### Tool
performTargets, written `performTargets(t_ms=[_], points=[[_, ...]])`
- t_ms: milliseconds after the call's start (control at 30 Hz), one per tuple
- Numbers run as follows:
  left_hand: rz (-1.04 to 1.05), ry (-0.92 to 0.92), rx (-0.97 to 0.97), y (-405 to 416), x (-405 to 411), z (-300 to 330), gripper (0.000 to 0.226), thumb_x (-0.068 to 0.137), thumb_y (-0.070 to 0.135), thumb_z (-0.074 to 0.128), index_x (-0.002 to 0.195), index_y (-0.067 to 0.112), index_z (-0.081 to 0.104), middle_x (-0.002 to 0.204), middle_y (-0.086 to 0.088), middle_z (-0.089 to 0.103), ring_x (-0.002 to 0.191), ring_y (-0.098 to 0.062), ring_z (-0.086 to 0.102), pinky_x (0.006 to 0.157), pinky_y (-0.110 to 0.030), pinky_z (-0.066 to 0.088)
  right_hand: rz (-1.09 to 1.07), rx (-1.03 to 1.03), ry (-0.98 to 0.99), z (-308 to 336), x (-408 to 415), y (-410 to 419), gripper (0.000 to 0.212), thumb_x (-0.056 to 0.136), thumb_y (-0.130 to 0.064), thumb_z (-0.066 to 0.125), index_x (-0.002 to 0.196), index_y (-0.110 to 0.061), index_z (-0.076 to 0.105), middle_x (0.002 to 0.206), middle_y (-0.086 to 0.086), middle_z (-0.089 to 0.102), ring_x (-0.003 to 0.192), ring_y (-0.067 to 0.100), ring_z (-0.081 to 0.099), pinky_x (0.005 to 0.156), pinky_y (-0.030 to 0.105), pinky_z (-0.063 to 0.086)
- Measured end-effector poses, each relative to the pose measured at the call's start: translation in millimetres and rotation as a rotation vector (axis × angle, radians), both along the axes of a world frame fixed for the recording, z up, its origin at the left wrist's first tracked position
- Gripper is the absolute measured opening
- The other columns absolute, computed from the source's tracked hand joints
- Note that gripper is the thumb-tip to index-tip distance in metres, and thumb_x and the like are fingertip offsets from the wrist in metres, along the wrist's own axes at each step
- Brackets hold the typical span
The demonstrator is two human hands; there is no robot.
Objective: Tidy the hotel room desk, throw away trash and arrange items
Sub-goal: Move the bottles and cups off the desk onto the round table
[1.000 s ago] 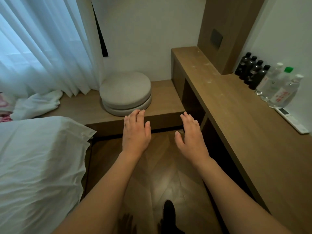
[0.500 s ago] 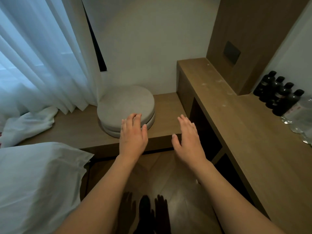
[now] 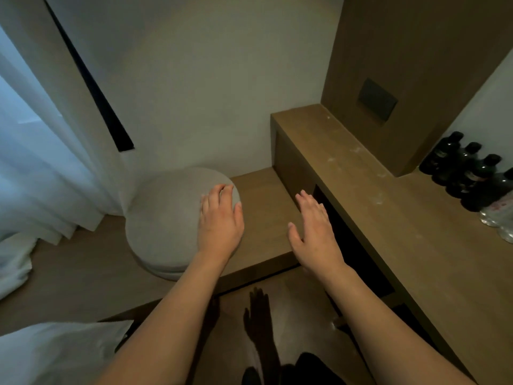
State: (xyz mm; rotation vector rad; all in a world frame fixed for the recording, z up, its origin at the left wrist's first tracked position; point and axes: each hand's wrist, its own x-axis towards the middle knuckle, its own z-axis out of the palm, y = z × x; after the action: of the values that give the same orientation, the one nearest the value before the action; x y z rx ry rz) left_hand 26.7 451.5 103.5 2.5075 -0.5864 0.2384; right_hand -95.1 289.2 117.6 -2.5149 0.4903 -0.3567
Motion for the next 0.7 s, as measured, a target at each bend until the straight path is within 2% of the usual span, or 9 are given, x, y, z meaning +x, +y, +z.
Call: performTargets(t_ms=[167, 400, 533, 700], points=[[-0.046, 0.043, 0.009, -45, 66, -18, 0.046, 0.103, 0.026, 0.048, 0.146, 0.010, 0.046, 0.147, -0.014, 0.046, 0.136, -0.033, 0.041, 0.116, -0.054, 0.033, -0.020, 0.017, 0.031, -15, 62, -43, 0.063, 0.101, -0.028, 0.048, 0.157, -0.019, 0.022, 0.164, -0.003, 0.019, 0.150, 0.007, 0.008, 0.123, 0.029, 0.003], [-0.095, 0.013, 0.034, -120, 155, -8, 0.044, 0.103, 0.024, 0.049, 0.143, 0.007, 0.049, 0.144, -0.015, 0.048, 0.135, -0.034, 0.043, 0.118, -0.053, 0.032, -0.063, 0.067, 0.012, -14, 141, -118, 0.061, 0.101, -0.027, 0.048, 0.157, -0.019, 0.022, 0.164, -0.003, 0.019, 0.150, 0.008, 0.010, 0.123, 0.029, 0.004], [-0.172, 0.014, 0.051, -172, 184, -2, 0.045, 0.103, 0.024, 0.049, 0.145, 0.008, 0.048, 0.144, -0.014, 0.049, 0.136, -0.032, 0.044, 0.116, -0.054, 0.035, -0.145, 0.114, 0.024, -12, 159, -157, 0.062, 0.102, -0.030, 0.048, 0.157, -0.024, 0.020, 0.164, -0.007, 0.016, 0.150, 0.007, 0.008, 0.118, 0.024, 0.001], [-0.322, 0.035, 0.098, -244, 201, -8, 0.045, 0.103, 0.026, 0.049, 0.145, 0.010, 0.047, 0.144, -0.011, 0.049, 0.135, -0.029, 0.045, 0.114, -0.053, 0.038, -0.305, 0.149, 0.047, -14, 160, -206, 0.063, 0.101, -0.030, 0.049, 0.157, -0.025, 0.020, 0.163, -0.008, 0.016, 0.148, 0.004, 0.006, 0.119, 0.026, 0.001]])
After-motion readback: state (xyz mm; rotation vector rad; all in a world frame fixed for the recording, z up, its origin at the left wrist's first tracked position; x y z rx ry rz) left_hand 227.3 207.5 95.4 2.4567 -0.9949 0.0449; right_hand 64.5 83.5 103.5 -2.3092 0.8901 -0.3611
